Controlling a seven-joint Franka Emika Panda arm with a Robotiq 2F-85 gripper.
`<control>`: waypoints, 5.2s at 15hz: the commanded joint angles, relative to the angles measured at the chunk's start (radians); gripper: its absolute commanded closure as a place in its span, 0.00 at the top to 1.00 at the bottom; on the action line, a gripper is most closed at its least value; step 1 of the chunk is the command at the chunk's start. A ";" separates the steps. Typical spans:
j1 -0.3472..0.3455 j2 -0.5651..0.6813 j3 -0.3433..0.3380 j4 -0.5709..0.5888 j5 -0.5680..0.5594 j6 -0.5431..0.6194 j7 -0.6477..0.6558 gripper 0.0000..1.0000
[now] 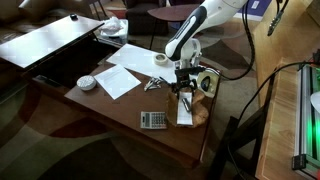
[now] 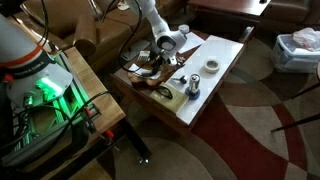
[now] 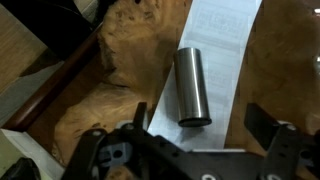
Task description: Remove the silver object from the wooden tray
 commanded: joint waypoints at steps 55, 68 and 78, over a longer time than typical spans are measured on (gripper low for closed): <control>-0.466 -0.226 0.711 -0.500 0.172 1.266 -0.921 0.12; -0.670 -0.101 0.815 -0.679 -0.614 1.419 -0.889 0.12; -0.625 -0.082 0.677 -0.647 -1.070 1.438 -0.783 0.37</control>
